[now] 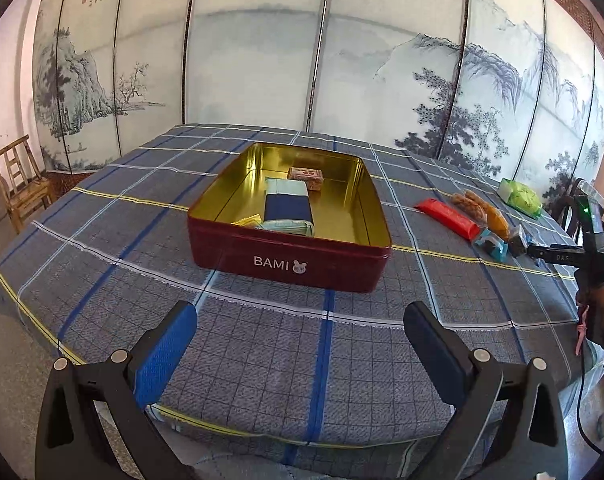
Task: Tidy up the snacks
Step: 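Grasp the clear packet with blue ends with the right gripper, then carry the blue-ended packet with the right gripper over the gold tin, then lower the blue-ended packet into the tin and open the right gripper, then move the left gripper to the clear packet of dark tea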
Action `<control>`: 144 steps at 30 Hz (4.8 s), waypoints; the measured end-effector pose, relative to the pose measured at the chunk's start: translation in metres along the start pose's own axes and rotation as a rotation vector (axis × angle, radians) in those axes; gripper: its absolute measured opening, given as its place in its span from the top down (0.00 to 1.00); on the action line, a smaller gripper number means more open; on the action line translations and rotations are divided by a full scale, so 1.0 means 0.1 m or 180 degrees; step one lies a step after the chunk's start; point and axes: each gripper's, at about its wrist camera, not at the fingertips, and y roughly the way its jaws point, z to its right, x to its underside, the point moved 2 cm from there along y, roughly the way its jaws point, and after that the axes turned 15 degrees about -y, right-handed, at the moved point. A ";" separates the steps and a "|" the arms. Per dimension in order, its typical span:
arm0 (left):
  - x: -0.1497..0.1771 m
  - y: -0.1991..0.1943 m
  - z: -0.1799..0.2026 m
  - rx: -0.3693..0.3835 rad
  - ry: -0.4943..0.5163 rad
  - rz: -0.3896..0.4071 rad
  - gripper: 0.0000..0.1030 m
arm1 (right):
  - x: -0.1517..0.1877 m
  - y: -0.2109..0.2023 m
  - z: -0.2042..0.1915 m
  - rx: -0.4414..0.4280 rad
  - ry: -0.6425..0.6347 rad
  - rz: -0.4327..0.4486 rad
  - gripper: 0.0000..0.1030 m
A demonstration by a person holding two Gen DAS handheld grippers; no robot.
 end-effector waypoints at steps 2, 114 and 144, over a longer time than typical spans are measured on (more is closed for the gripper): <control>0.03 -0.01 0.03 0.0087 -0.0047 -0.0059 0.01 | -0.02 0.05 0.00 -0.0053 -0.0021 0.0018 0.12; 0.27 -0.19 -0.53 -0.0299 -0.0362 -0.0269 0.01 | -1.91 0.19 -3.32 -0.0622 -0.0783 0.0176 0.74; -0.26 0.58 1.36 0.0342 0.0227 -0.0699 0.01 | -0.11 -0.07 0.51 0.0499 0.1298 0.0448 0.22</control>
